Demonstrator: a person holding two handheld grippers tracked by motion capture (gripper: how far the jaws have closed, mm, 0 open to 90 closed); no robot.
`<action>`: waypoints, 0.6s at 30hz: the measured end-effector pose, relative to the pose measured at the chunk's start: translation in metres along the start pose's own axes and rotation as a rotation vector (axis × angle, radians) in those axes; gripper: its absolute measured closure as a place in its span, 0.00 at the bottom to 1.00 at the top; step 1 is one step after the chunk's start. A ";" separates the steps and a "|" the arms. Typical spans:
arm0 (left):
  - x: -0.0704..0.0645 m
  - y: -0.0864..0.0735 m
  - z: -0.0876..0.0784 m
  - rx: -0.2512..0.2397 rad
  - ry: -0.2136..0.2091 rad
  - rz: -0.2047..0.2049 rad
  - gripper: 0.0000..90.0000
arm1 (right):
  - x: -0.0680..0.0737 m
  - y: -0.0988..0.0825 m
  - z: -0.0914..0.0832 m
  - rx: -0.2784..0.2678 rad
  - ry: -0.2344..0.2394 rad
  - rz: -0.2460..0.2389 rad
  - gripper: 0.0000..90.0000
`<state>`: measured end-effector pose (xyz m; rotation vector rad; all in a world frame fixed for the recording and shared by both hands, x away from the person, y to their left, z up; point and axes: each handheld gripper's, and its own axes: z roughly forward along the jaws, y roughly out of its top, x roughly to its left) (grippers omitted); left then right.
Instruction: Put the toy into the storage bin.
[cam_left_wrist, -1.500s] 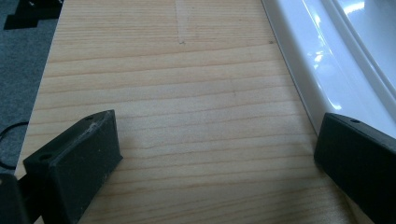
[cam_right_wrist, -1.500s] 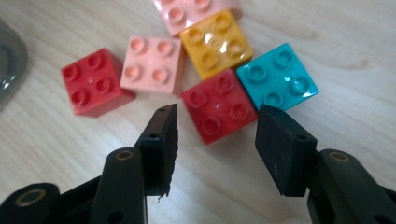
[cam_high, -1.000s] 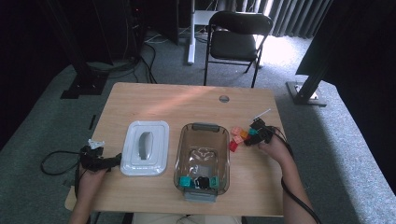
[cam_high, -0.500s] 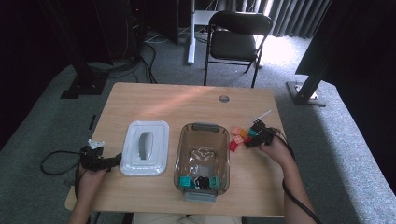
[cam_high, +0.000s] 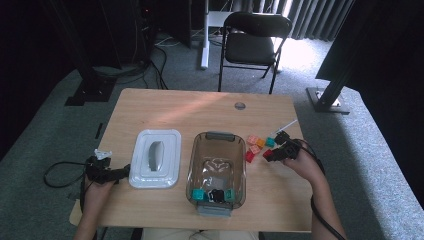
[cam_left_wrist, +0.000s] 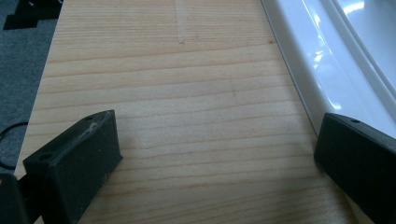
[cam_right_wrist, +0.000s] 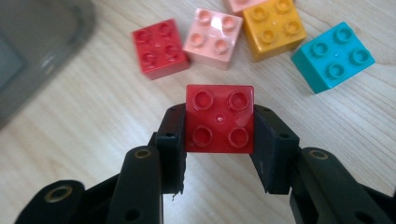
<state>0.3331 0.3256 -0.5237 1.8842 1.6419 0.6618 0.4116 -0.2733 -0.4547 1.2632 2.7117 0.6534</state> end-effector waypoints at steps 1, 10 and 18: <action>0.000 0.000 0.000 0.000 0.000 -0.001 0.01 | 0.006 -0.001 -0.006 -0.005 0.009 -0.018 0.65; 0.000 0.000 0.000 0.000 0.000 -0.001 0.01 | 0.028 0.000 -0.035 -0.052 0.033 -0.098 0.65; 0.000 0.000 0.000 -0.001 0.000 -0.002 0.01 | 0.056 0.008 -0.066 -0.112 0.062 -0.203 0.65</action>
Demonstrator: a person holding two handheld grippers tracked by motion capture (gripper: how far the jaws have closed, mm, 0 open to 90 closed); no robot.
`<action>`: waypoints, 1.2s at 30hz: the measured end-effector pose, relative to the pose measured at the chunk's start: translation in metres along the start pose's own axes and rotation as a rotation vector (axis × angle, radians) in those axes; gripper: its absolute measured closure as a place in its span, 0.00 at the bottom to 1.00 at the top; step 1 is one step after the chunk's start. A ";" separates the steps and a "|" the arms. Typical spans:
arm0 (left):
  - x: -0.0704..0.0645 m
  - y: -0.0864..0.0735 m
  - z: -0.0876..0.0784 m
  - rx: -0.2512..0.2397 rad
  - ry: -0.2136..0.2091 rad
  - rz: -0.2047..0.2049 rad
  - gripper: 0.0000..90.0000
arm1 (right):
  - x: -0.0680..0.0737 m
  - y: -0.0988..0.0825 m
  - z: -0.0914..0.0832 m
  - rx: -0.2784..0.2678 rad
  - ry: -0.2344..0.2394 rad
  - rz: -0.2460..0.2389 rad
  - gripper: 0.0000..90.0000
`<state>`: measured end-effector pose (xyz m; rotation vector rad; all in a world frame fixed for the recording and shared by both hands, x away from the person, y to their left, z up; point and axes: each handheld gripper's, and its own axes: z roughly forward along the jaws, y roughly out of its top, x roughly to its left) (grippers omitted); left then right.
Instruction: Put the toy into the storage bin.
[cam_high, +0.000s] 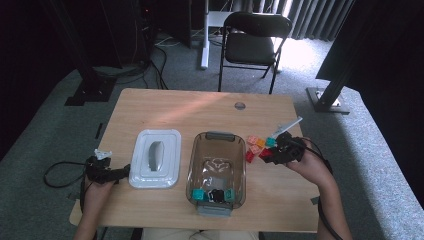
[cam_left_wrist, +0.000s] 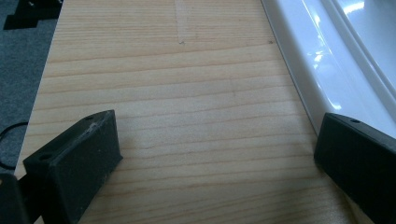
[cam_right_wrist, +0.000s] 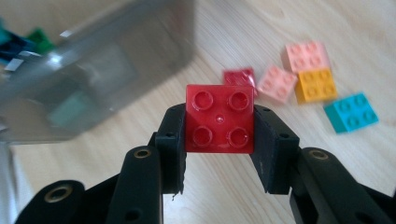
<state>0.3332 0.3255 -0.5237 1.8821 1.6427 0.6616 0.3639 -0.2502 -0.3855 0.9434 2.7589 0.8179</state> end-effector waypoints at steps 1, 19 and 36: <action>0.000 0.000 0.000 0.001 0.000 0.000 0.01 | 0.010 0.006 -0.008 -0.018 0.007 -0.044 0.65; 0.000 0.000 0.000 0.000 0.000 0.001 0.01 | 0.081 0.050 -0.023 -0.039 0.129 -0.322 0.65; 0.000 0.000 0.000 0.000 0.000 0.001 0.01 | 0.128 0.073 0.035 0.112 0.260 -0.476 0.65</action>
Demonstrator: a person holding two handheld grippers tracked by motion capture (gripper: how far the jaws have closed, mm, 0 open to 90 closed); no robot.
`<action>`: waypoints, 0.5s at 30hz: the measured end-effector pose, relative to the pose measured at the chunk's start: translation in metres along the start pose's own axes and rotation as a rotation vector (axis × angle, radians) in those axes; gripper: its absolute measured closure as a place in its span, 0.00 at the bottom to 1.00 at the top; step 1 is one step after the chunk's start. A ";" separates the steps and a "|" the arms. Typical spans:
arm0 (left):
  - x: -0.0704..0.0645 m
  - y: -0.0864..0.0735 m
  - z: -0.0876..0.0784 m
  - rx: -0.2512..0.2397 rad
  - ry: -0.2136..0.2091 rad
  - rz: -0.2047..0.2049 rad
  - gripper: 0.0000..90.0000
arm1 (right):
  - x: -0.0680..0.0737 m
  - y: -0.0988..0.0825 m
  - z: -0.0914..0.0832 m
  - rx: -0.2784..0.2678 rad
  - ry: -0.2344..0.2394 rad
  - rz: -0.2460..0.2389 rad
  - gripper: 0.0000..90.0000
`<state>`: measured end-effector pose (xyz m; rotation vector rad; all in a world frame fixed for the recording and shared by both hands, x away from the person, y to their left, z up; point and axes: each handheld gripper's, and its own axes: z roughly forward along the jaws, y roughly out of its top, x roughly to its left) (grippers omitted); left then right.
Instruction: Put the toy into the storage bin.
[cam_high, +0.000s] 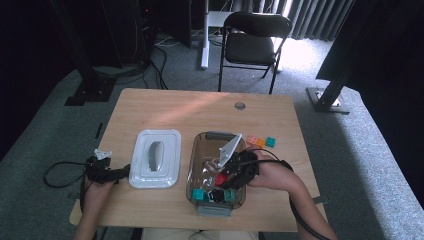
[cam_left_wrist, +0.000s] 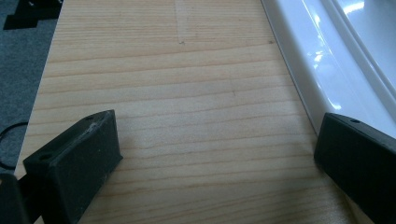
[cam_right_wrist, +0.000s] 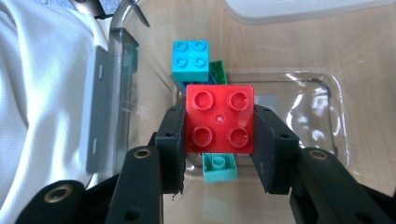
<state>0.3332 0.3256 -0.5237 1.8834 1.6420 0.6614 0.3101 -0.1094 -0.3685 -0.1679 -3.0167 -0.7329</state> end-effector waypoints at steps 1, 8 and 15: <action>0.000 0.000 0.000 0.000 0.000 0.000 0.01 | 0.001 0.001 0.004 0.010 0.013 -0.004 0.65; 0.000 0.000 0.000 0.000 0.000 0.000 0.01 | 0.002 0.006 0.029 0.076 0.026 -0.019 0.65; 0.000 0.000 0.000 0.001 0.000 0.001 0.01 | 0.001 0.010 0.052 0.159 0.021 -0.019 0.65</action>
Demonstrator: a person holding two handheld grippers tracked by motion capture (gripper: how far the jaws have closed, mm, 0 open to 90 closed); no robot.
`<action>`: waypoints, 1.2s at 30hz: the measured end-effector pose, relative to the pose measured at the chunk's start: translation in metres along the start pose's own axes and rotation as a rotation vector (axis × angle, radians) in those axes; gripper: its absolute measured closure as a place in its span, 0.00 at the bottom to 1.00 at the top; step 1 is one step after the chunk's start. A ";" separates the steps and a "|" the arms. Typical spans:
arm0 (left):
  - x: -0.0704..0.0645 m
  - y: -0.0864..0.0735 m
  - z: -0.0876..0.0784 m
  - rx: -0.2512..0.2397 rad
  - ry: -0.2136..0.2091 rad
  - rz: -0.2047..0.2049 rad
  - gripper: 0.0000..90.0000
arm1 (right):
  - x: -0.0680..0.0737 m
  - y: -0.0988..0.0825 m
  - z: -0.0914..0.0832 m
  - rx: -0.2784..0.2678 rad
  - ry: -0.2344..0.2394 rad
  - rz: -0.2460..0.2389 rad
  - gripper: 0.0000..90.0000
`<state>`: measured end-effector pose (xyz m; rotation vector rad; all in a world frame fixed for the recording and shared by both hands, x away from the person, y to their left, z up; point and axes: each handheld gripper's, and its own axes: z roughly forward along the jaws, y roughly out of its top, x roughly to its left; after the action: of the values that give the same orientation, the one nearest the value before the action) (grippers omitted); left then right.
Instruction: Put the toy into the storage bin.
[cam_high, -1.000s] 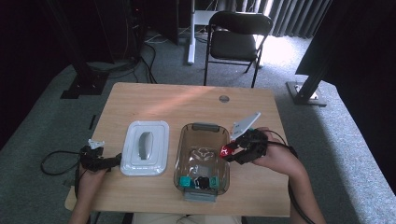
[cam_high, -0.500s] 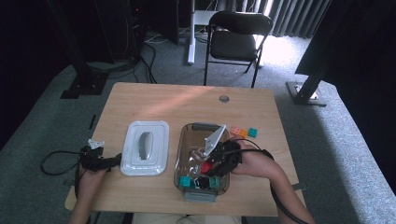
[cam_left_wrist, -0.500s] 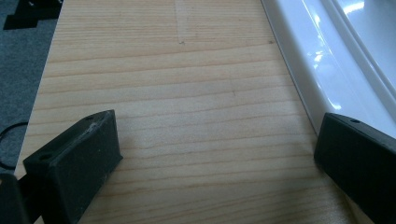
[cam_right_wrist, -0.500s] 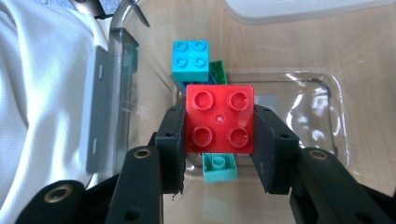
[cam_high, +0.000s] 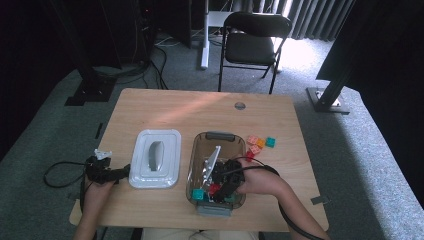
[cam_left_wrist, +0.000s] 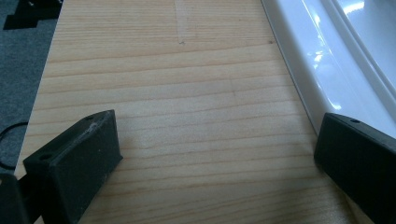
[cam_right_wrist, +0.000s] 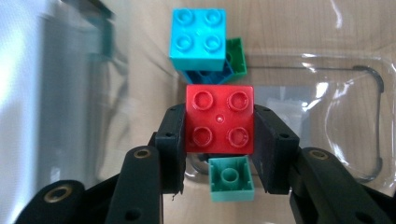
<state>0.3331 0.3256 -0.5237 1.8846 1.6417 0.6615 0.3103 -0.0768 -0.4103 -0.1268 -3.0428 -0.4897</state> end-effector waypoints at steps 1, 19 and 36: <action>0.000 0.000 0.000 -0.001 0.000 -0.001 0.01 | -0.001 0.001 0.003 0.010 0.004 0.002 0.65; 0.000 0.000 0.000 0.000 0.000 0.000 0.01 | 0.002 0.009 0.017 0.110 0.026 -0.025 0.59; 0.000 0.000 0.000 -0.001 -0.001 -0.001 0.01 | -0.010 -0.034 -0.046 -0.089 -0.075 0.106 0.58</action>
<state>0.3332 0.3255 -0.5237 1.8837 1.6414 0.6609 0.3191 -0.1245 -0.3783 -0.3151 -3.0665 -0.6266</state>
